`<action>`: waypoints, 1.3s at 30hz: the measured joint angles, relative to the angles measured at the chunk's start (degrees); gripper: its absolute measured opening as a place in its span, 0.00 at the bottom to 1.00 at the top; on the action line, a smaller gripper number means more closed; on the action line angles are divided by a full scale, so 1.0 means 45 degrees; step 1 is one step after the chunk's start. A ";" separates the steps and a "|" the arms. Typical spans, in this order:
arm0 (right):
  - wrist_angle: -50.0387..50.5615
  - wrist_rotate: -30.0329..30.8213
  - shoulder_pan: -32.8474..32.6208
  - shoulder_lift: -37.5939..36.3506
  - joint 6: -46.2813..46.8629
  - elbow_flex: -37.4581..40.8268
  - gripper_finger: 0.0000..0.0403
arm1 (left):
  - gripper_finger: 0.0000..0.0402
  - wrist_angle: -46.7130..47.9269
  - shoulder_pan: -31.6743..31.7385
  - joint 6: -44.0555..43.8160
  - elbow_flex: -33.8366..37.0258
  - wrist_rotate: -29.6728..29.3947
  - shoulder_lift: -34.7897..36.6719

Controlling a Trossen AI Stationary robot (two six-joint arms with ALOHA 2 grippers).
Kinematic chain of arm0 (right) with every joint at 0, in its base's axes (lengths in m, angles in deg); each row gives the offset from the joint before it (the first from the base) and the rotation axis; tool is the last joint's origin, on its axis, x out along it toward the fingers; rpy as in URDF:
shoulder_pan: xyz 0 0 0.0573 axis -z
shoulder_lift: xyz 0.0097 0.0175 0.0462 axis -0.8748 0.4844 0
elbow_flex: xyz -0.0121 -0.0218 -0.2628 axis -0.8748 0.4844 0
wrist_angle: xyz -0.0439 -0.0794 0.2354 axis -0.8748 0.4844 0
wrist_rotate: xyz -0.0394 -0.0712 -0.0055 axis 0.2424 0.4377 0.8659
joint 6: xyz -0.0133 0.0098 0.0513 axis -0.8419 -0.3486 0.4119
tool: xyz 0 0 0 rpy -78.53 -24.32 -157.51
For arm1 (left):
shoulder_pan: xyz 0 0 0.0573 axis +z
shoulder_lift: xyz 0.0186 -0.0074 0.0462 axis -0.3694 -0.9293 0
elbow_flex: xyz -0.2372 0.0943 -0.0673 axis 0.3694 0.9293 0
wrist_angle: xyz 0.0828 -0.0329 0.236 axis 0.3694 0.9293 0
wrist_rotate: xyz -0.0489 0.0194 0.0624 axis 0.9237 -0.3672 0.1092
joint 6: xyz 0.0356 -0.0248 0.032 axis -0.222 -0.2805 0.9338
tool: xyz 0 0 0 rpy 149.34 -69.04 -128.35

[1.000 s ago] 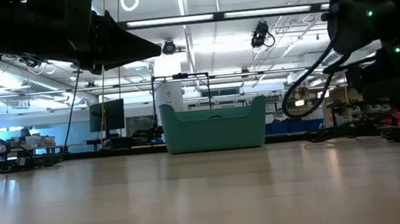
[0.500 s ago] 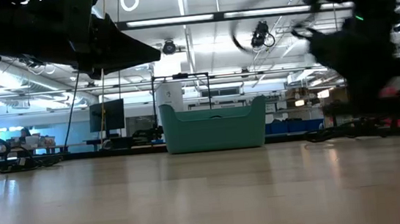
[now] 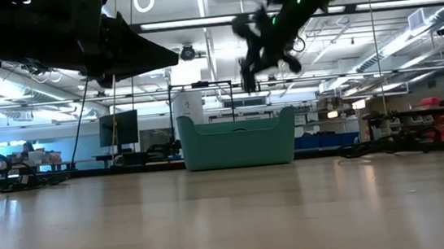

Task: Pick and place USB-C Cables
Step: Put the black charger cable into the blue bin

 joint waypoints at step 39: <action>0.2386 0.3439 -0.6128 -0.0198 -0.2837 0.0964 0.54 | 0.02 0.0219 -0.1688 0.2973 -0.0621 -0.0139 0.0000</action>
